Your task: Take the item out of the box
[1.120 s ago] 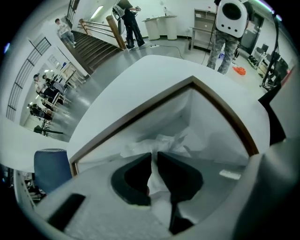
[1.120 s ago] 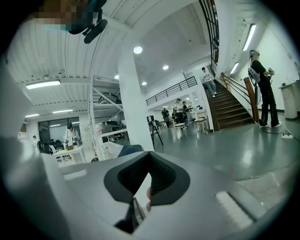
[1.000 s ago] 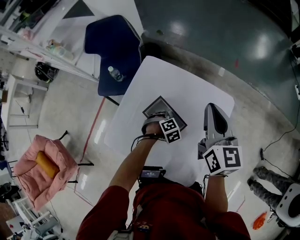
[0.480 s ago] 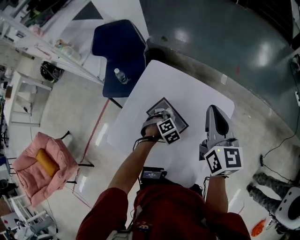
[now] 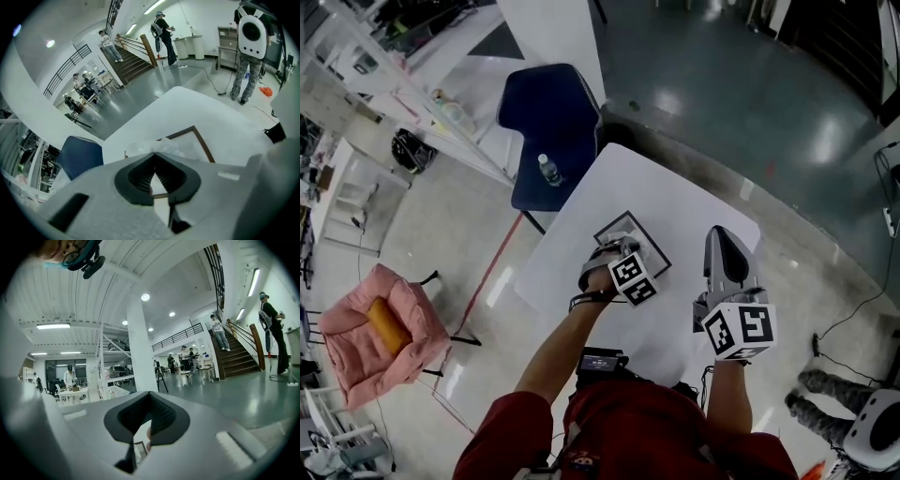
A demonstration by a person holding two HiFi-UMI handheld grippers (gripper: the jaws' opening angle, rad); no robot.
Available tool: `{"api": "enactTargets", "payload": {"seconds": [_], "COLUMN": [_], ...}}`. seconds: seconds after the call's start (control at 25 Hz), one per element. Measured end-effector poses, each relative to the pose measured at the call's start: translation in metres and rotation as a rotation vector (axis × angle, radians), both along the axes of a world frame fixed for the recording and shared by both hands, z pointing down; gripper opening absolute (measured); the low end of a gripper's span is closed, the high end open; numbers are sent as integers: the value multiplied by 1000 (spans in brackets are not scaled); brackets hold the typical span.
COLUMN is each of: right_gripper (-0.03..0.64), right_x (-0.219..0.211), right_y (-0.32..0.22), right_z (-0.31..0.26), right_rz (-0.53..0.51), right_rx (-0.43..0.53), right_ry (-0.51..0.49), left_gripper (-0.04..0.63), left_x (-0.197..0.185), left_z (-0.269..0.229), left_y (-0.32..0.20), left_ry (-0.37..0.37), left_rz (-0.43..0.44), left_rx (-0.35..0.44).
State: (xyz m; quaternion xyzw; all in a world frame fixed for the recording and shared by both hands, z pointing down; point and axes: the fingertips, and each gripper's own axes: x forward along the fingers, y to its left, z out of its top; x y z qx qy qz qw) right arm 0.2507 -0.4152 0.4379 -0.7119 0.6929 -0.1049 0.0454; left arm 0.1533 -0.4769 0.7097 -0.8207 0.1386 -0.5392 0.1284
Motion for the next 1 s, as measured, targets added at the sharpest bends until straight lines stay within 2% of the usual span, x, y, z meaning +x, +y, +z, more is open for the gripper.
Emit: {"api": "enactTargets", "payload": {"seconds": [0.12, 0.36, 0.6, 1.0], "right_gripper": [0, 0, 0, 0], "right_x": [0, -5, 5, -3], "right_y": [10, 31, 60, 94], "right_z": [-6, -29, -53, -64], "right_rz": [-8, -17, -12, -34], "right_rx": [10, 39, 63, 108], "right_ry": [0, 0, 8, 20], "left_gripper": [5, 5, 4, 3], "left_x": [3, -1, 10, -1], "left_z": [-19, -68, -131, -216], "left_y": [11, 29, 51, 79], "left_ry": [38, 162, 329, 616], "left_rz": [-34, -125, -230, -373], "left_rx": [-6, -13, 20, 98]}}
